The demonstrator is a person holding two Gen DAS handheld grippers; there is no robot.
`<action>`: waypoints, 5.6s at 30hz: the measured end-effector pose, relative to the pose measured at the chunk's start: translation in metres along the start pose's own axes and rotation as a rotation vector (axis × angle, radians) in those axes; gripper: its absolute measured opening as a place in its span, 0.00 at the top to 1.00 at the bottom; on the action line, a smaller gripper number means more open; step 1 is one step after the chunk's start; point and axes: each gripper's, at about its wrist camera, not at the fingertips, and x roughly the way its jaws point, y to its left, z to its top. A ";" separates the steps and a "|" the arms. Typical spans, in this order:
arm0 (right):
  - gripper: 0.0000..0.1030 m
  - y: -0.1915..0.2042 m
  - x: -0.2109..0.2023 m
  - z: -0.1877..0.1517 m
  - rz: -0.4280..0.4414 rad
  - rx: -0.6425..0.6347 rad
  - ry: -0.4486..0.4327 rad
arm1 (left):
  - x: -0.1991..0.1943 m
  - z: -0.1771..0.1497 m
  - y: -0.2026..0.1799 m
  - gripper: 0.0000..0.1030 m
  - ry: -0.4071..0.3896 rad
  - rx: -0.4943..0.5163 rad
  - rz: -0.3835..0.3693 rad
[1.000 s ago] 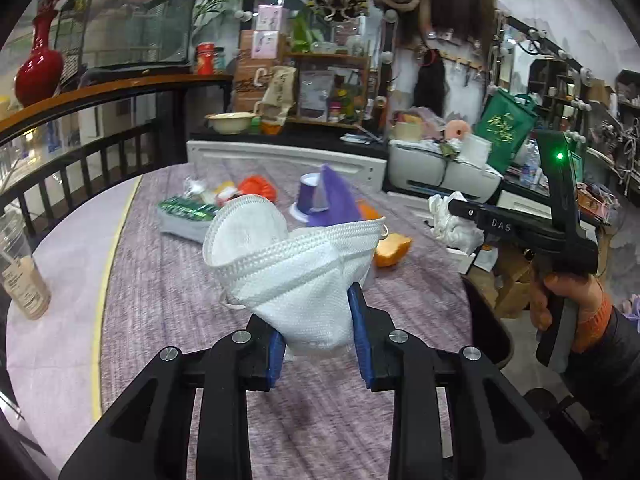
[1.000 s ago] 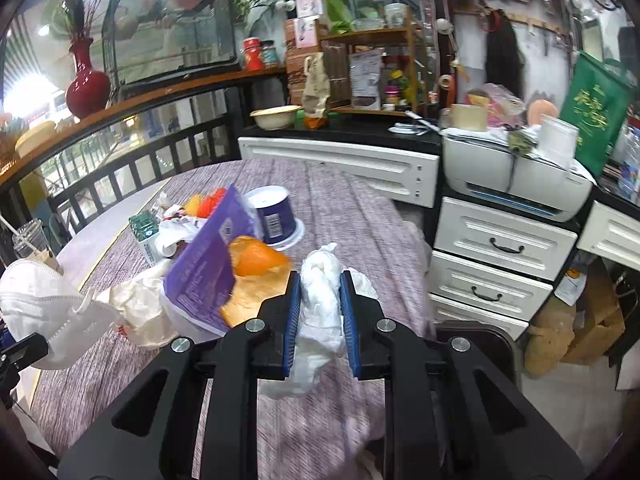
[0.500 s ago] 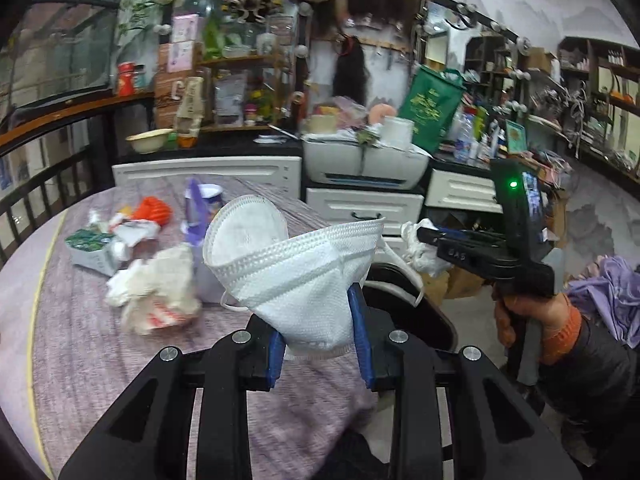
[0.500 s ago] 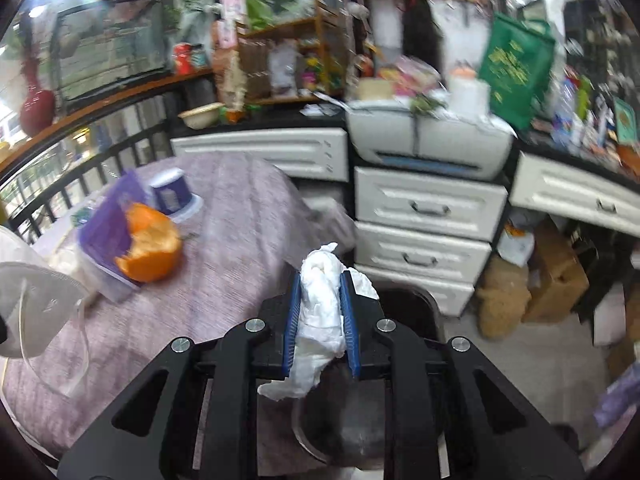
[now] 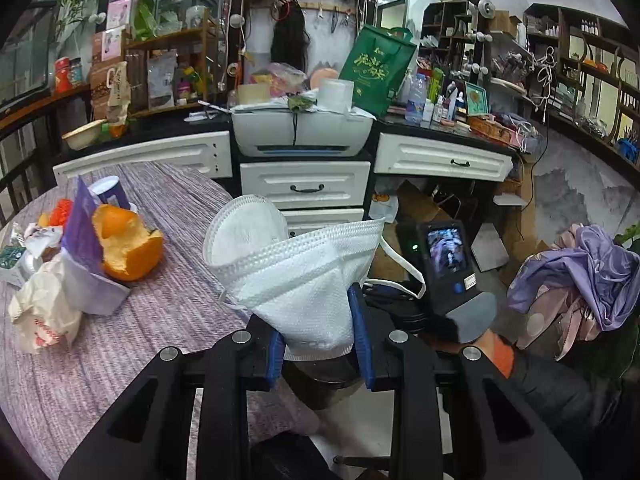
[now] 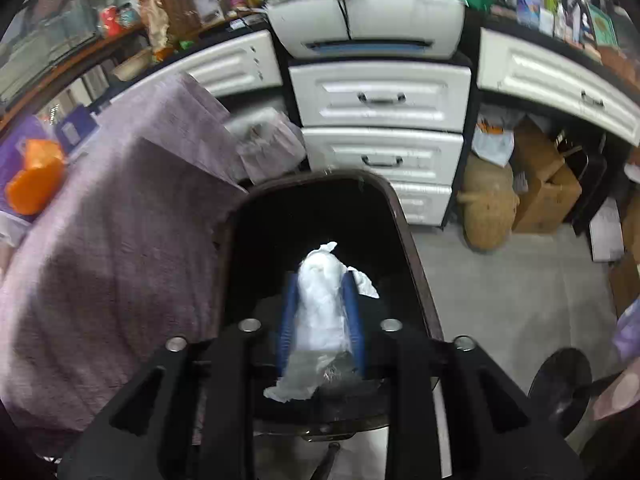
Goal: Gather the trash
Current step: 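Carry the mask and tissue over the black bin with both grippers, then open the right gripper over the bin while the left gripper releases the mask, then move both grippers back to the trash on the table, then grasp crumpled tissues with the left gripper while the right grasps the purple wrapper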
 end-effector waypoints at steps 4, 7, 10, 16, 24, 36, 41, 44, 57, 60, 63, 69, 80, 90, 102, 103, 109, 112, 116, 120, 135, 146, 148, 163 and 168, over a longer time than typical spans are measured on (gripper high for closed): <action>0.35 -0.007 0.014 -0.012 -0.039 0.017 0.014 | 0.017 0.000 -0.009 0.72 0.033 0.006 -0.010; 0.35 -0.013 0.010 -0.015 -0.068 0.017 0.002 | 0.030 0.000 -0.018 0.72 0.060 0.033 -0.013; 0.35 -0.025 -0.002 -0.016 -0.093 0.030 -0.020 | 0.042 -0.003 -0.025 0.72 0.086 0.049 -0.018; 0.34 -0.060 -0.033 -0.019 -0.201 0.050 -0.067 | 0.070 -0.004 -0.033 0.72 0.128 0.079 -0.016; 0.27 -0.104 -0.067 -0.025 -0.286 0.133 -0.104 | 0.116 -0.004 -0.038 0.72 0.234 0.096 -0.006; 0.27 -0.120 -0.085 -0.031 -0.293 0.204 -0.125 | 0.166 -0.014 -0.041 0.70 0.345 0.103 0.010; 0.27 -0.120 -0.084 -0.035 -0.286 0.217 -0.114 | 0.179 -0.017 -0.041 0.51 0.385 0.097 0.008; 0.27 -0.120 -0.085 -0.035 -0.284 0.223 -0.112 | 0.180 -0.019 -0.041 0.24 0.394 0.092 -0.018; 0.24 -0.116 -0.088 -0.032 -0.265 0.235 -0.111 | 0.159 -0.027 -0.051 0.08 0.400 0.110 -0.037; 0.24 -0.114 -0.090 -0.031 -0.258 0.238 -0.111 | 0.138 -0.023 -0.054 0.08 0.337 0.125 -0.033; 0.23 -0.112 -0.093 -0.027 -0.246 0.244 -0.119 | 0.114 -0.022 -0.055 0.06 0.266 0.138 -0.037; 0.16 -0.097 -0.102 -0.021 -0.204 0.233 -0.142 | 0.070 -0.015 -0.053 0.06 0.126 0.142 0.036; 0.16 -0.025 -0.115 0.002 -0.069 0.099 -0.191 | -0.011 -0.006 -0.017 0.05 -0.088 0.084 0.197; 0.13 0.057 -0.122 0.016 0.066 -0.063 -0.218 | -0.046 -0.017 0.064 0.05 -0.072 -0.090 0.364; 0.13 0.156 -0.133 0.015 0.236 -0.299 -0.234 | -0.086 -0.045 0.148 0.05 -0.065 -0.207 0.541; 0.13 0.163 -0.134 0.015 0.251 -0.309 -0.234 | -0.088 -0.046 0.153 0.05 -0.059 -0.207 0.557; 0.13 0.210 -0.137 0.014 0.318 -0.405 -0.232 | -0.095 -0.048 0.190 0.05 -0.018 -0.285 0.559; 0.13 0.234 -0.136 0.012 0.324 -0.468 -0.247 | -0.097 -0.047 0.208 0.08 -0.005 -0.344 0.530; 0.13 0.250 -0.127 0.017 0.322 -0.492 -0.234 | -0.097 -0.048 0.221 0.14 -0.010 -0.383 0.512; 0.18 0.266 -0.123 0.020 0.349 -0.529 -0.240 | -0.095 -0.048 0.222 0.20 -0.002 -0.394 0.474; 0.31 0.278 -0.113 0.054 0.401 -0.438 -0.207 | -0.031 -0.027 0.206 0.53 0.102 -0.242 0.407; 0.31 0.288 -0.100 0.049 0.408 -0.458 -0.169 | -0.060 -0.043 0.222 0.93 0.048 -0.405 0.329; 0.31 0.296 -0.098 0.049 0.408 -0.467 -0.168 | -0.072 -0.046 0.223 0.94 0.027 -0.420 0.334; 0.78 0.314 -0.073 0.053 0.405 -0.430 -0.098 | -0.112 -0.051 0.222 0.96 -0.057 -0.463 0.370; 0.81 0.310 -0.092 0.047 0.452 -0.431 -0.108 | -0.120 -0.051 0.218 0.97 -0.080 -0.468 0.361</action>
